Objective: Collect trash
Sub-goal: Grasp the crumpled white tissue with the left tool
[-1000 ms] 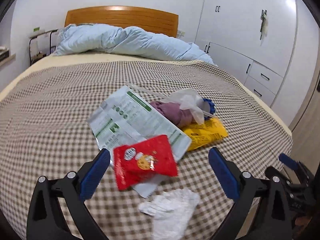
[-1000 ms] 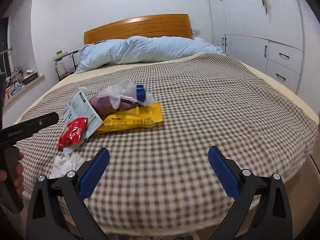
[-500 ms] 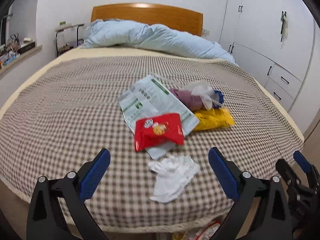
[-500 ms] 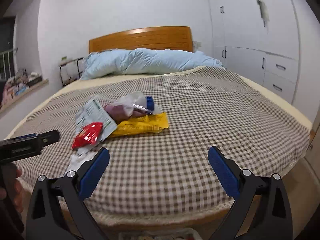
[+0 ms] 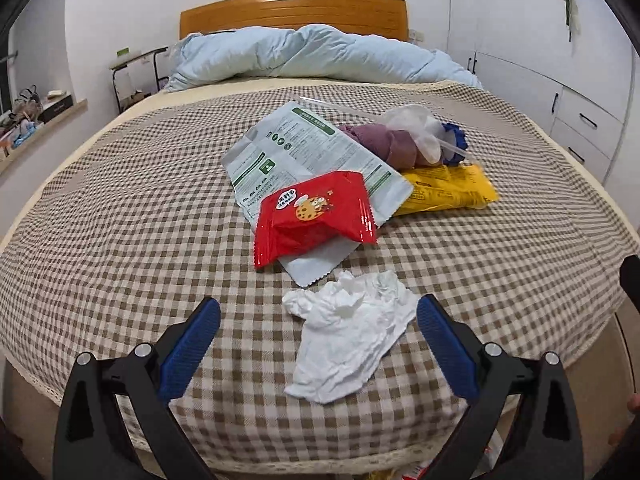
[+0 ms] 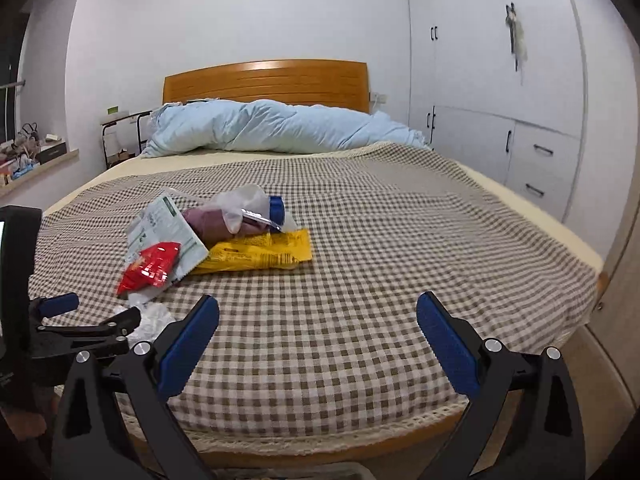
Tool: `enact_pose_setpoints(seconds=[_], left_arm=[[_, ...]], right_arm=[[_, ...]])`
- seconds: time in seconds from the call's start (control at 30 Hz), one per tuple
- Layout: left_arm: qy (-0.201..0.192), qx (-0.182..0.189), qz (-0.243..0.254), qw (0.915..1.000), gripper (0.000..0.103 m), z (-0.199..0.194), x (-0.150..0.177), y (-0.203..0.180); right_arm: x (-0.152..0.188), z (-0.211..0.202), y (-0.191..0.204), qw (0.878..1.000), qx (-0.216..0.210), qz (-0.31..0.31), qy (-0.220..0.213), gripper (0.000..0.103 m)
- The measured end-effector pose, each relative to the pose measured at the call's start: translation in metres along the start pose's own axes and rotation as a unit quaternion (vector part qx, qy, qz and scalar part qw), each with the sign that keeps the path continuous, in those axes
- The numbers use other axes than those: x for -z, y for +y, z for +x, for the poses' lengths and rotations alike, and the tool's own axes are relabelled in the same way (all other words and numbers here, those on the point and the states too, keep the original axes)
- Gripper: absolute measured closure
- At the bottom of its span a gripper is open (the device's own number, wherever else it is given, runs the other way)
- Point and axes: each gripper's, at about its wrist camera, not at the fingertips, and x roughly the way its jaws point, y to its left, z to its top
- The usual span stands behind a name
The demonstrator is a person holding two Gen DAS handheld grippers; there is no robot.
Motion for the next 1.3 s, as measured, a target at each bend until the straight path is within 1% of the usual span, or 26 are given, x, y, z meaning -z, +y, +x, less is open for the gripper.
enact_pose_setpoints(seconds=[0.03,0.07,0.1,0.13,0.17,0.2,0.23,0.27,0.4,0.5,0.53,0.63,0.67,0.7,0.8,0.9,0.97,1.03,1.1,1.2,1.3], left_arm=[[0.003,-0.006,0.005,1.0,0.01,0.007,0.002,-0.003],[0.009,-0.009,0.008,0.9999,0.022,0.012,0.002,-0.005],[0.018,-0.007,0.009,0.9998,0.031,0.017,0.003,-0.007],[0.029,0.002,0.007,0.9995,0.052,0.023,0.003,-0.008],[0.04,0.018,-0.001,0.999,0.071,0.027,0.002,-0.008],[0.041,0.03,-0.01,0.9987,0.077,0.028,0.002,-0.007],[0.037,0.034,-0.017,0.9986,0.087,0.028,0.002,-0.005],[0.029,0.033,-0.024,0.9987,0.092,0.025,0.003,-0.004],[0.002,0.049,-0.042,0.9979,0.094,0.012,0.004,0.005],[-0.02,0.071,-0.052,0.9959,0.095,0.003,0.0,0.007],[-0.032,0.074,-0.047,0.9956,0.095,0.002,-0.002,0.005],[-0.082,0.062,-0.009,0.9947,0.095,0.004,-0.009,-0.011],[-0.088,0.067,-0.015,0.9938,0.095,0.005,-0.011,-0.013],[-0.089,0.073,-0.024,0.993,0.095,0.006,-0.011,-0.013],[-0.078,0.081,-0.038,0.9929,0.095,0.012,-0.011,-0.014],[-0.074,0.076,-0.04,0.9936,0.095,0.003,-0.004,-0.016],[-0.093,0.069,-0.036,0.9926,0.095,-0.012,-0.001,-0.014],[-0.112,0.061,-0.031,0.9913,0.095,-0.027,0.0,-0.009],[-0.113,0.071,-0.039,0.9903,0.095,-0.033,0.001,-0.003],[-0.112,0.083,-0.06,0.9884,0.095,-0.04,0.004,0.009],[-0.126,0.07,-0.059,0.9877,0.095,-0.046,0.003,0.019]], right_arm=[[-0.001,0.007,-0.003,1.0,-0.004,0.007,0.013,0.008],[-0.003,0.009,-0.004,1.0,-0.01,0.011,0.015,0.008],[-0.005,0.008,-0.005,1.0,-0.019,0.014,0.009,0.008],[-0.006,0.007,-0.005,1.0,-0.019,0.012,0.004,0.008],[-0.007,0.006,-0.005,1.0,-0.016,0.008,0.0,0.008],[-0.006,0.007,-0.006,1.0,-0.012,0.004,0.0,0.008],[-0.005,0.008,-0.008,1.0,-0.011,0.005,0.004,0.008],[-0.005,0.008,-0.01,1.0,-0.012,0.011,0.007,0.008],[0.001,0.008,-0.021,0.999,-0.013,0.039,0.016,0.008],[0.005,0.014,-0.028,0.998,-0.015,0.063,0.023,0.008],[0.007,0.019,-0.03,0.997,-0.02,0.071,0.023,0.008],[0.007,0.043,-0.031,0.997,-0.023,0.077,0.018,0.008],[0.008,0.051,-0.032,0.996,-0.017,0.083,0.016,0.008],[0.008,0.055,-0.032,0.995,-0.015,0.093,0.013,0.008],[0.005,0.063,-0.034,0.992,-0.033,0.125,-0.002,0.008],[0.004,0.06,-0.028,0.993,-0.03,0.112,-0.014,0.008],[0.002,0.053,-0.026,0.993,-0.046,0.111,-0.015,0.008],[0.001,0.042,-0.023,0.994,-0.048,0.096,-0.022,0.008],[0.002,0.033,-0.021,0.995,-0.042,0.086,-0.031,0.008],[-0.001,0.025,-0.017,0.996,-0.047,0.075,-0.031,0.008],[-0.005,0.017,-0.009,0.996,-0.041,0.067,-0.051,0.008]])
